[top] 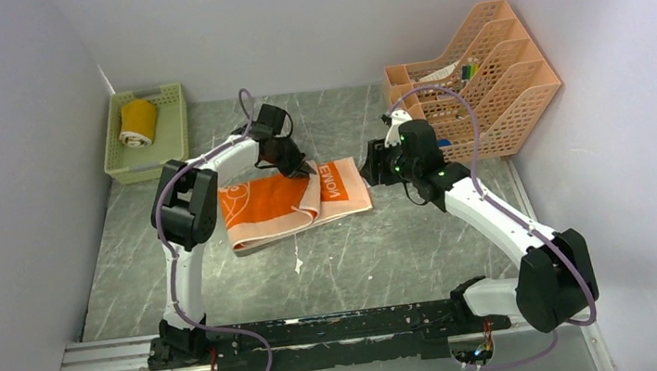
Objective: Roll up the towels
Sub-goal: Fold the towel at the center of the board.
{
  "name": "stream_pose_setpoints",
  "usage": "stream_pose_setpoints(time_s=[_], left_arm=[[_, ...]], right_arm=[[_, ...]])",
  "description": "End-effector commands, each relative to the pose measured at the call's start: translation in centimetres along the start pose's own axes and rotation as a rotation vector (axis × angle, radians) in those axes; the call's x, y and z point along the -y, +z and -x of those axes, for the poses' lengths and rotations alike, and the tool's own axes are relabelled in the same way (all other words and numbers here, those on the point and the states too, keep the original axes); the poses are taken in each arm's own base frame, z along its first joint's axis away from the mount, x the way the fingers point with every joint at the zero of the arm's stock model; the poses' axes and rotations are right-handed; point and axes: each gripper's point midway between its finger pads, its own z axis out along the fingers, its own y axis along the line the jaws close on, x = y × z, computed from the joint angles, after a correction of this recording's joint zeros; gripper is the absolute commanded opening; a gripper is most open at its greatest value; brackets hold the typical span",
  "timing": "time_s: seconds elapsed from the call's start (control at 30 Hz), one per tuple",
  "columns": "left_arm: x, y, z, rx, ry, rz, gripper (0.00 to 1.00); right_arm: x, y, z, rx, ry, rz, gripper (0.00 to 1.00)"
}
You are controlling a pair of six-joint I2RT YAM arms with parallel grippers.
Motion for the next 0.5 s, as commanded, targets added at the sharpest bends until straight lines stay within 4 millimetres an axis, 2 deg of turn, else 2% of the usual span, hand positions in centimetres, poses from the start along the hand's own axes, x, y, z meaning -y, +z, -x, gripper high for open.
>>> stream_pose_setpoints(time_s=[0.0,0.2,0.47], left_arm=[[6.2,-1.0,1.6,0.045,-0.016,-0.204,0.07],[7.8,-1.6,0.5,0.049,-0.059,-0.252,0.07],[7.5,-0.4,-1.3,0.048,-0.141,-0.261,0.07]], right_arm=[[0.8,-0.3,-1.4,-0.025,-0.013,-0.038,0.5],[1.1,0.0,-2.1,-0.042,-0.007,-0.047,0.5],[1.2,0.1,-2.4,-0.049,-0.005,-0.051,0.5]])
